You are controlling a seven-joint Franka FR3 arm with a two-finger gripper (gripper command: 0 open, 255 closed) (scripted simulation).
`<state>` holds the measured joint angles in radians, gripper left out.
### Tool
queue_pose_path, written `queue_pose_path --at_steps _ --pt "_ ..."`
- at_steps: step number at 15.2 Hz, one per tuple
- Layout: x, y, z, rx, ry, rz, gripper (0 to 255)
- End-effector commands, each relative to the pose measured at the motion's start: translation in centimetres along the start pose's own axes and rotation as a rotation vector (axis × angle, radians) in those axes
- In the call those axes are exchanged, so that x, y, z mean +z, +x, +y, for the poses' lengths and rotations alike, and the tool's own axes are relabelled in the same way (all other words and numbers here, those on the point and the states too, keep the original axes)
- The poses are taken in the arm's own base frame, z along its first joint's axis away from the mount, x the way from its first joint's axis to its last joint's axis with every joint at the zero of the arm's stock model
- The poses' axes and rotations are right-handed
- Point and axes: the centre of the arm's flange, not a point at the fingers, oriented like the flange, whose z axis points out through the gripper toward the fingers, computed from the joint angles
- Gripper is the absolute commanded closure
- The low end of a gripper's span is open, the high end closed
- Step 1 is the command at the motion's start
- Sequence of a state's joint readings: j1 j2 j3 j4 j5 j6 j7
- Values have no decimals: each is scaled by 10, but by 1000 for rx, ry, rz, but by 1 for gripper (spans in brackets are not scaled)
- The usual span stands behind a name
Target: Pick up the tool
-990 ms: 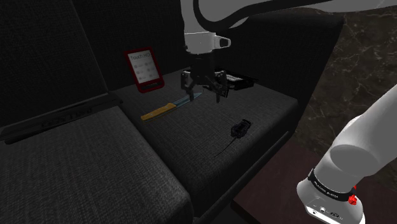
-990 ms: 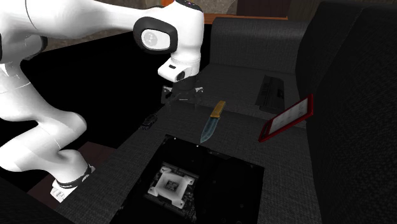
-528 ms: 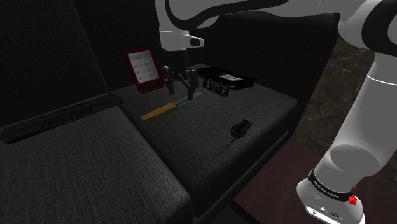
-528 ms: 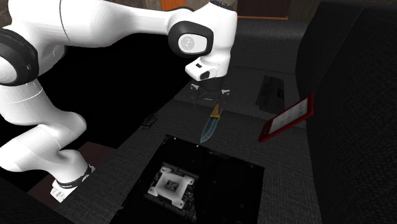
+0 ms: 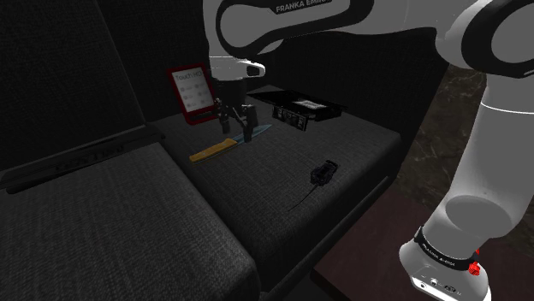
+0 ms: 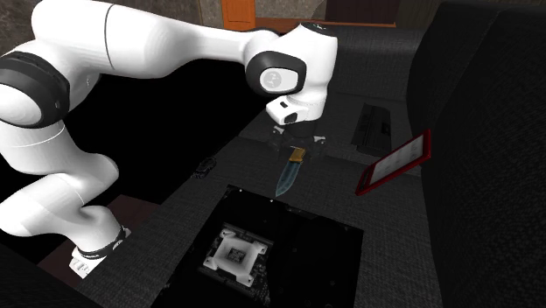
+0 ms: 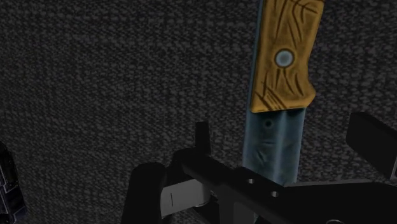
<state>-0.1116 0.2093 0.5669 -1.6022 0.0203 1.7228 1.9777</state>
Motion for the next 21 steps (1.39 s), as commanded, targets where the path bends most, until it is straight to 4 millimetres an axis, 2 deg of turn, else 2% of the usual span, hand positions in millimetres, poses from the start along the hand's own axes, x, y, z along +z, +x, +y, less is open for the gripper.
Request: queue_pose_path --at_steps 1,3,4,13,21 --pt "9 1 -1 0 1 0 0" --pt "9 1 -1 0 1 0 0" --pt "9 1 0 0 1 0 255" --pt "9 1 -1 0 1 0 255" --pt "-33 -3 4 0 1 0 255"
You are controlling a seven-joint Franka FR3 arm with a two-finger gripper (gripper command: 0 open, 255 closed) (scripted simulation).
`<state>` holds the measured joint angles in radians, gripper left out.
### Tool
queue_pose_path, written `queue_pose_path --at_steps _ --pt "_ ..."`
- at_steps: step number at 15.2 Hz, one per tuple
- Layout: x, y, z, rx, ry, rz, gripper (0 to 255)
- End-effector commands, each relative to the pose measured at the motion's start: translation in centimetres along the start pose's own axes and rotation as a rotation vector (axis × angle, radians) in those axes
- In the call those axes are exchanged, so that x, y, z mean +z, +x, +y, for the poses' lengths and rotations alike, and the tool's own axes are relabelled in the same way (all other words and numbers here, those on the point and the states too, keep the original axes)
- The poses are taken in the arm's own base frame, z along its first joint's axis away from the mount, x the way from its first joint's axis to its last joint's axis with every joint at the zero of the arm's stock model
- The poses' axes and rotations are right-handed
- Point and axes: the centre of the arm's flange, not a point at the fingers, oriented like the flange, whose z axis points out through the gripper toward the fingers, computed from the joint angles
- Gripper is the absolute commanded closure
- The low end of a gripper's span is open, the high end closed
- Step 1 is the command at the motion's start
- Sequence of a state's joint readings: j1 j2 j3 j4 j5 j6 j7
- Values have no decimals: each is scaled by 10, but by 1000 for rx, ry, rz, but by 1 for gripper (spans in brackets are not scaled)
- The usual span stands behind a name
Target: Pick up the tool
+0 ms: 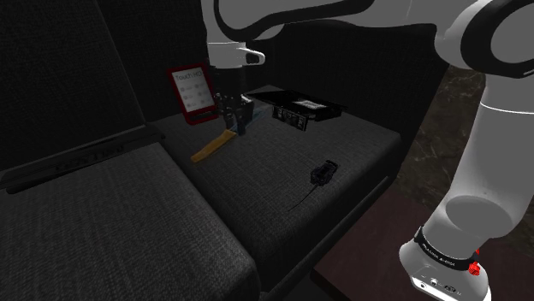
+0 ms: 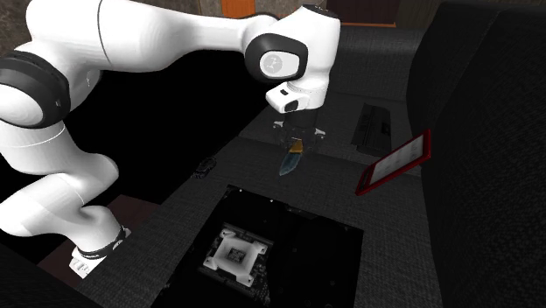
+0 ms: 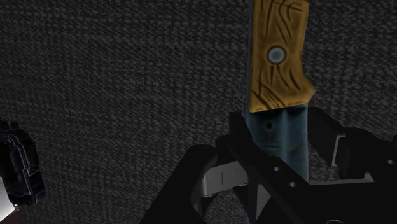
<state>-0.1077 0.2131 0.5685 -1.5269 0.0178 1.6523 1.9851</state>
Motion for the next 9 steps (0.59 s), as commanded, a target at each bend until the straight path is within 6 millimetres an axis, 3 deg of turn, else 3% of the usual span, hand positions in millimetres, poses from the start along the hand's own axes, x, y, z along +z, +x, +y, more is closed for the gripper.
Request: queue_pose_path --at_steps 1,7,9 --pt "-11 -1 2 0 0 0 255" --pt "-42 -4 5 0 0 0 255" --pt "-43 -4 5 0 0 0 255"
